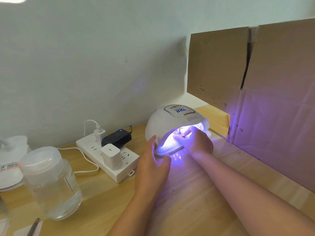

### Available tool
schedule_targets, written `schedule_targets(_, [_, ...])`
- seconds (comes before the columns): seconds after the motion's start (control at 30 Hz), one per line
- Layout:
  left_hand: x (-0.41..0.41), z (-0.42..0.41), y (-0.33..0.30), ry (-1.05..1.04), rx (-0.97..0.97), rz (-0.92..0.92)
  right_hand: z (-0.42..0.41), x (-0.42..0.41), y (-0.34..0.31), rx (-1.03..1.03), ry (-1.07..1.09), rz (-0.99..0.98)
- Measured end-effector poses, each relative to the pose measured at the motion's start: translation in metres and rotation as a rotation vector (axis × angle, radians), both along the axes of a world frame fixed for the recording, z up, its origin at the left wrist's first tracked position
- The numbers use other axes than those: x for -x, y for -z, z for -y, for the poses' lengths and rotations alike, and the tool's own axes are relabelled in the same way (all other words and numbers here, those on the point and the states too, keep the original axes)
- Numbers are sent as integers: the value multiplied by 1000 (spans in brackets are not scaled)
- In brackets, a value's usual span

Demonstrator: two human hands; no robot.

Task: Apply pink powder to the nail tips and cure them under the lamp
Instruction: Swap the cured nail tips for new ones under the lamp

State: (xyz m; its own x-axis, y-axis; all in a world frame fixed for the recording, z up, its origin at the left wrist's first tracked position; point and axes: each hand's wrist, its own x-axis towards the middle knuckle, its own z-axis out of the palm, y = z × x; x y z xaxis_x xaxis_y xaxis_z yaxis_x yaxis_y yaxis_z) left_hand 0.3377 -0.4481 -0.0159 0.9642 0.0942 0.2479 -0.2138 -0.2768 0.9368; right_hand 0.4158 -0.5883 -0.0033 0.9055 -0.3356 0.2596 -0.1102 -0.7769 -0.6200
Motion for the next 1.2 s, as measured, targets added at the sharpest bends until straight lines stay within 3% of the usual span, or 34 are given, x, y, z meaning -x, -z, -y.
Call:
schedule_targets(0.2, [-1,1,-1,-6,-8,-3,5,14,-2,-45,-65,33])
schedule_targets(0.37, [2,1,-2,-22,-44,11,14,56,-15,-88,-154,610])
schedule_targets(0.43, [2,1,-3,-19,-54,20,17,55,-37,-9,-234,706])
schedule_targets(0.5, [1,1,-3,-22,-55,21,19,41,-63,100,-242,591])
schedule_targets(0.6, [1,0,-3,-17,-47,12,17,16,-90,255,-299,134])
schedule_targets(0.67, [1,0,-2,-15,-34,9,14,3,-94,315,-328,-46])
schedule_targets(0.9, [-1,0,-1,-18,-35,6,7,-2,-104,544,-356,-223])
schedule_targets(1.2, [-1,-2,-2,-1,5,-40,-1,-18,-111,352,-347,-298])
